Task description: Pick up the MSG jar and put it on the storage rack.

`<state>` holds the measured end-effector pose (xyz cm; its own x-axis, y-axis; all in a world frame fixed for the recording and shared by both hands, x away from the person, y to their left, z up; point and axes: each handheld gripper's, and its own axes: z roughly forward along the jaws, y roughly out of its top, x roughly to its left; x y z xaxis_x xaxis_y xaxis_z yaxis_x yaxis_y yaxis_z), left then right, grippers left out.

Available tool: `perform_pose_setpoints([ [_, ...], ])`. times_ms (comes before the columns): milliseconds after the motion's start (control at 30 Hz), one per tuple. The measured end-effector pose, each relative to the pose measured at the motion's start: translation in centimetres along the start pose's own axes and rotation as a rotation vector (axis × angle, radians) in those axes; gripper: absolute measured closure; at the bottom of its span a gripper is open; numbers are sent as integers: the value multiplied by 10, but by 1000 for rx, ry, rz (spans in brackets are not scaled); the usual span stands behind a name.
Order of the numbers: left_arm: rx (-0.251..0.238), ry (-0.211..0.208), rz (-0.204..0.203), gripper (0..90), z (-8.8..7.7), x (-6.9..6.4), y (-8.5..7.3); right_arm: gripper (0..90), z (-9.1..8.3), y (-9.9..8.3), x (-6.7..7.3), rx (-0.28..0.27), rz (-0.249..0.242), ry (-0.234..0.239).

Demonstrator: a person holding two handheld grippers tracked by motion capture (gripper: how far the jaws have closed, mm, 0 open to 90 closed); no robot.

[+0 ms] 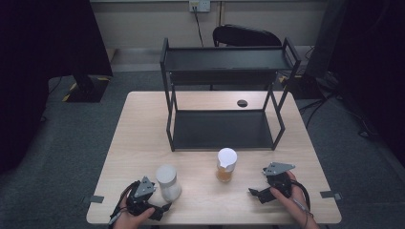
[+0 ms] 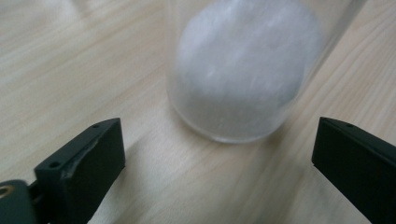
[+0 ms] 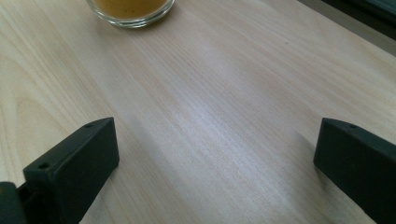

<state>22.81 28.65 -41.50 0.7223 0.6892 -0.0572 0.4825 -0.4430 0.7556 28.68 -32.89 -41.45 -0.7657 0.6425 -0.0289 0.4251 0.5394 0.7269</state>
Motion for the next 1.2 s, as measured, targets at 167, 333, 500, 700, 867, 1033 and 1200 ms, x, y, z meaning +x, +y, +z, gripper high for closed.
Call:
perform_pose_setpoints([
  [167,-42,-24,-27,16,-2,2,5,0,0,0,0,0,0,0],
  [333,-77,-38,-53,16,-3,3,9,0,0,0,0,0,0,0],
  [500,-114,-49,-82,16,-5,5,13,0,0,0,0,0,0,0],
  [700,-138,-57,-107,15,-5,7,16,0,0,0,0,0,0,0],
  [867,-155,-54,-102,34,-5,6,19,0,0,0,0,0,0,0],
  [1033,-159,-60,-87,91,-4,6,23,0,0,0,0,0,0,0],
  [1200,-163,-70,-76,161,-3,7,27,0,0,0,0,0,0,0],
])
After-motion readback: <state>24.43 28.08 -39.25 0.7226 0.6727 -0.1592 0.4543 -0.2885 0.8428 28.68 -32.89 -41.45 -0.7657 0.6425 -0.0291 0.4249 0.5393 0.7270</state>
